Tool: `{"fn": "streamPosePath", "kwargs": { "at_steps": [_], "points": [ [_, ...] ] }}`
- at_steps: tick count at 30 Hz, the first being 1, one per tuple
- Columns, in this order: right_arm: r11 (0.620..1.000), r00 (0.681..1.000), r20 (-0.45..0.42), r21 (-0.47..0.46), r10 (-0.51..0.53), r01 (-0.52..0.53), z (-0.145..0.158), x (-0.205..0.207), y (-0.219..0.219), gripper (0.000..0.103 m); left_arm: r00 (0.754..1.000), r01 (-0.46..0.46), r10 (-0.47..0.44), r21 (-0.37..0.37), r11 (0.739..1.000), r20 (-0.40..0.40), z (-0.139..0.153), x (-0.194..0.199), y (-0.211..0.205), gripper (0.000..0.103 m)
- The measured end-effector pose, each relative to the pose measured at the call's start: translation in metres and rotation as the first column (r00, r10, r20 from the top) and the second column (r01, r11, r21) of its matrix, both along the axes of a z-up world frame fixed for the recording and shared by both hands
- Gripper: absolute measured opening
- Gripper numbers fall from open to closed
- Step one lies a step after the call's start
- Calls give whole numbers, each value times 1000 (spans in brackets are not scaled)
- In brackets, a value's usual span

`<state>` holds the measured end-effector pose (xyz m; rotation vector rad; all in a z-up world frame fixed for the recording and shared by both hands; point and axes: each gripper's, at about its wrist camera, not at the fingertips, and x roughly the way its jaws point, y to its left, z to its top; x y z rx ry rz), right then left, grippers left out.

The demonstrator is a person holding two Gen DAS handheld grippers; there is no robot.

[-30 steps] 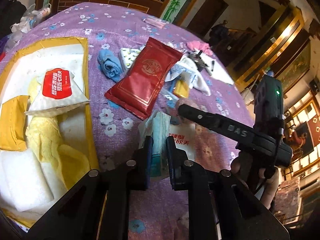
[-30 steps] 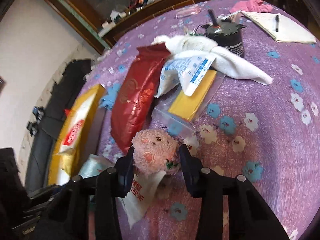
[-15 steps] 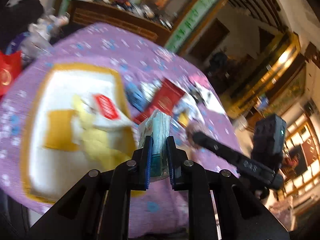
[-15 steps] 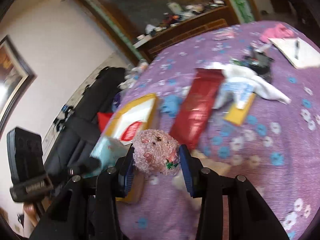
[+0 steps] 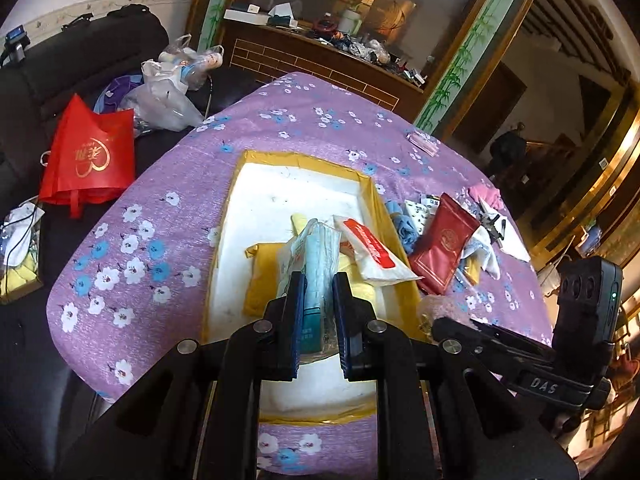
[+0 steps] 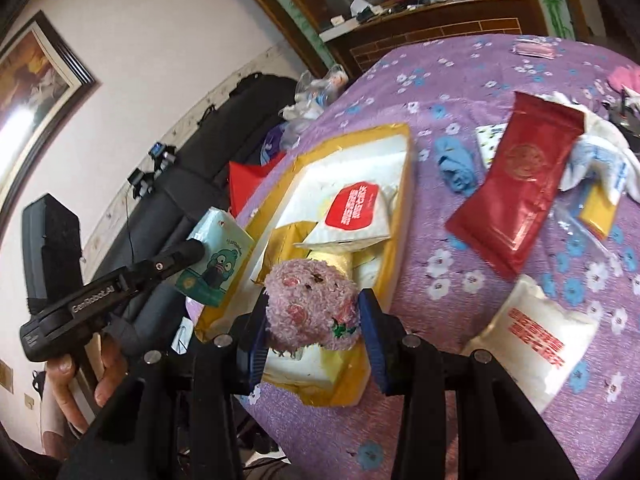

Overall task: Organize soft objects
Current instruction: 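Lower the tissue pack and pink ball into the tray and release both, then grasp the white pouch with red text using the left gripper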

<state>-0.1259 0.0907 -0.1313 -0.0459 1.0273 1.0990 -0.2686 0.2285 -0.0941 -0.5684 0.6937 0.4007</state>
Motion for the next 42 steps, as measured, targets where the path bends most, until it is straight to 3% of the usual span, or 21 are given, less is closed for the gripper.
{"fn": "streamPosePath", "kwargs": {
  "at_steps": [9, 15, 18, 22, 24, 26, 29, 31, 37, 42],
  "points": [
    [996, 999, 35, -86, 25, -22, -15, -10, 22, 41, 988, 43, -35, 51, 998, -150, -26, 13, -2, 14],
    [994, 997, 80, -113, 20, -11, -18, -13, 27, 44, 977, 87, -83, 12, 996, -196, -42, 23, -10, 14],
    [995, 997, 78, -101, 16, -8, -19, -14, 25, 45, 981, 82, -86, -28, 996, -173, -44, 21, -8, 14],
    [999, 1000, 18, -50, 17, -16, -19, -11, 18, 52, 986, 99, -116, -144, 985, -117, -45, 19, -2, 15],
    [999, 999, -16, -14, 33, -33, -18, -9, 15, 61, 989, 99, -117, -179, 979, -92, -42, 17, -2, 23],
    [999, 999, -36, 27, 22, -21, -13, -7, 7, 66, 992, 103, -113, -183, 978, -47, -33, 13, -4, 45],
    [996, 999, -38, 95, 2, 2, -1, -6, -17, 69, 994, 111, -107, -148, 983, 32, -16, 6, -13, 56],
    [995, 999, -18, 96, -28, 30, 5, -6, -31, 69, 991, 126, -118, -128, 984, 67, -6, 6, -25, 57],
    [983, 989, -43, 105, -144, 148, 7, 7, -91, 70, 962, 270, -261, -112, 956, 81, 5, 30, -74, 57],
    [962, 967, -74, 101, -245, 252, 2, 23, -135, 70, 918, 393, -395, -189, 900, 30, -14, 71, -116, 57]
  ]
}}
